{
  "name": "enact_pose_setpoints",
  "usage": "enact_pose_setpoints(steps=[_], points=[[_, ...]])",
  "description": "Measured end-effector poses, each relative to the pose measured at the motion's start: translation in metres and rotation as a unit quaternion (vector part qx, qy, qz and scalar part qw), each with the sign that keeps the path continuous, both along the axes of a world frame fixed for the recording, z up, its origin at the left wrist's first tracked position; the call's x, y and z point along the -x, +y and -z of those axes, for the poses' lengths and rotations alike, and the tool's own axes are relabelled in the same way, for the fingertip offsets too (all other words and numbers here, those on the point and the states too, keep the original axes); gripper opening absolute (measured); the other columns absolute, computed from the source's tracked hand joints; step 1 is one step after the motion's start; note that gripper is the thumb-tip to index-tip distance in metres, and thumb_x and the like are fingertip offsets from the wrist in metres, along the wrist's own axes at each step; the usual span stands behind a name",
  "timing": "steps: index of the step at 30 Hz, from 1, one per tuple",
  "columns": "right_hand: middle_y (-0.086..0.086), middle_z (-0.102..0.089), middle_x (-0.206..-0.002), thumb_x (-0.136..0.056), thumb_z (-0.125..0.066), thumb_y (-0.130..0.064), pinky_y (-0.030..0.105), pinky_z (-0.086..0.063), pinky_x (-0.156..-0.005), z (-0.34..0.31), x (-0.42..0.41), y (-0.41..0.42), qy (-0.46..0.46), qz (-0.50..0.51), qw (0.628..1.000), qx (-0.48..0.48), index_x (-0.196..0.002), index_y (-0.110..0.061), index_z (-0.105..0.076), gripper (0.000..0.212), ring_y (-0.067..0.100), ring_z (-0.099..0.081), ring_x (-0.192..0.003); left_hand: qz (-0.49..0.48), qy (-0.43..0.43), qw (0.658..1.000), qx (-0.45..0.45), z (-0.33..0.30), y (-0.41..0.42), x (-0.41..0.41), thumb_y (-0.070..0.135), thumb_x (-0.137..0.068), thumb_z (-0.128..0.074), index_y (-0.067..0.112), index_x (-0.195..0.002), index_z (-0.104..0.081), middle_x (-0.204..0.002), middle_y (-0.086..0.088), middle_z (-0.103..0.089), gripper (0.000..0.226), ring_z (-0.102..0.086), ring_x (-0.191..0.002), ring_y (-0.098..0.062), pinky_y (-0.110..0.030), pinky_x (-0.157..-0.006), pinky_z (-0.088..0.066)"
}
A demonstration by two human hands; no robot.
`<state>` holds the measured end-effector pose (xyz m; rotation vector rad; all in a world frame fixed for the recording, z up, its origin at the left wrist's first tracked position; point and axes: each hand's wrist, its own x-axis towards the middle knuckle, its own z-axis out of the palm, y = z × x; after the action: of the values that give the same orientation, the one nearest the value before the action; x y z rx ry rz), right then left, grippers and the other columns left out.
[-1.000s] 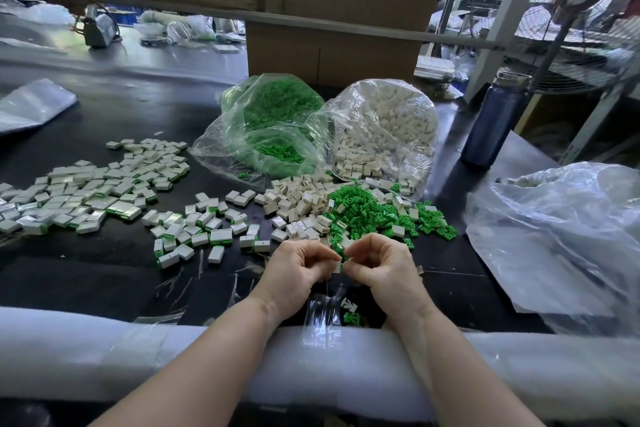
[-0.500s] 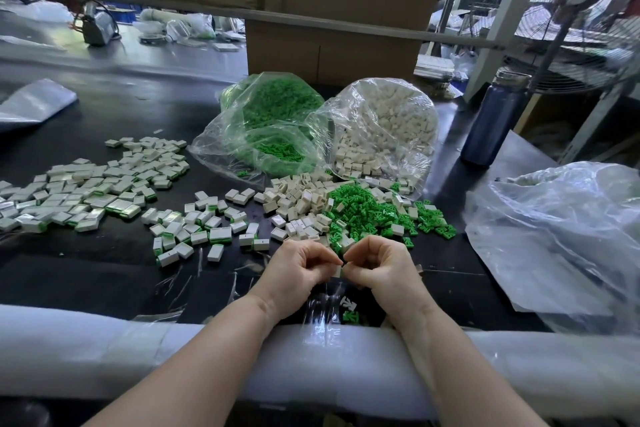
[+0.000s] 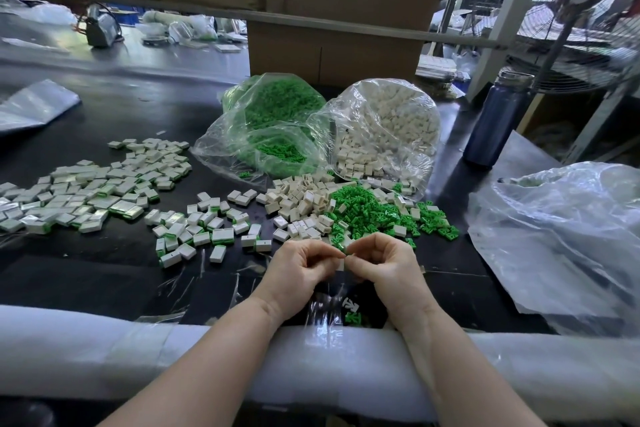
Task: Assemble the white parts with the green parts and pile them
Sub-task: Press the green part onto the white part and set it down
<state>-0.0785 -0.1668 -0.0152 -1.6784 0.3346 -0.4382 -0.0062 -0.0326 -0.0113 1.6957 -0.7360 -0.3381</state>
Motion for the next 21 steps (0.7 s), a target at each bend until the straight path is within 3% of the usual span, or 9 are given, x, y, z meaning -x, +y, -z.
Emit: enact_pose_setpoints(steps=[4,7,12,16,21], points=[[0.003,-0.067,-0.062,-0.077,-0.070,0.002,0.020,-0.050,-0.054,0.0007,-0.0011,0.0000,-0.004,0.022,0.999,-0.033,-0.073,-0.009,-0.067,0.012,0.011,-0.061,-0.056,0.001,-0.003,1.000,0.003,0.0030,-0.0018,0.0012,-0.002,-0.077,-0.070,0.023,-0.088,-0.066,-0.090,-0.007,-0.068,0.027,-0.064,-0.081,-0.013,-0.019,-0.078,-0.052],[0.006,-0.067,-0.065,-0.081,-0.069,-0.004,0.020,-0.051,-0.056,-0.0007,-0.0001,0.0010,-0.005,0.019,0.999,-0.046,-0.076,-0.006,-0.069,0.006,0.011,-0.060,-0.057,-0.011,-0.001,1.000,0.013,0.0040,-0.0013,0.0006,0.003,-0.081,-0.067,0.018,-0.090,-0.066,-0.086,-0.013,-0.068,0.017,-0.063,-0.078,-0.017,-0.026,-0.079,-0.054],[0.004,-0.069,-0.062,-0.082,-0.067,-0.001,0.018,-0.052,-0.055,-0.0035,0.0015,0.0031,-0.002,-0.010,0.999,-0.039,-0.075,-0.006,-0.069,0.008,0.008,-0.062,-0.055,-0.038,0.018,0.999,0.015,0.0038,-0.0005,-0.0028,0.013,-0.086,-0.062,0.014,-0.084,-0.067,-0.070,0.002,-0.064,0.005,-0.057,-0.059,-0.001,-0.013,-0.063,-0.048],[0.002,-0.064,-0.057,-0.085,-0.063,0.000,0.016,-0.049,-0.051,-0.0031,-0.0005,0.0060,0.023,-0.012,1.000,-0.008,-0.072,-0.006,-0.065,0.015,0.006,-0.058,-0.050,-0.017,0.050,0.999,0.010,0.0027,0.0006,-0.0028,0.010,-0.086,-0.062,0.009,-0.085,-0.068,-0.075,-0.002,-0.065,0.006,-0.058,-0.065,-0.006,-0.012,-0.064,-0.049],[0.001,-0.061,-0.056,-0.086,-0.062,-0.001,0.017,-0.048,-0.050,-0.0045,-0.0008,0.0069,0.052,-0.018,0.998,0.016,-0.071,-0.007,-0.064,0.016,0.004,-0.054,-0.046,-0.002,0.024,0.999,-0.022,0.0016,0.0004,-0.0015,0.010,-0.087,-0.061,0.010,-0.084,-0.068,-0.076,-0.001,-0.065,0.007,-0.057,-0.069,-0.006,-0.013,-0.068,-0.048]])
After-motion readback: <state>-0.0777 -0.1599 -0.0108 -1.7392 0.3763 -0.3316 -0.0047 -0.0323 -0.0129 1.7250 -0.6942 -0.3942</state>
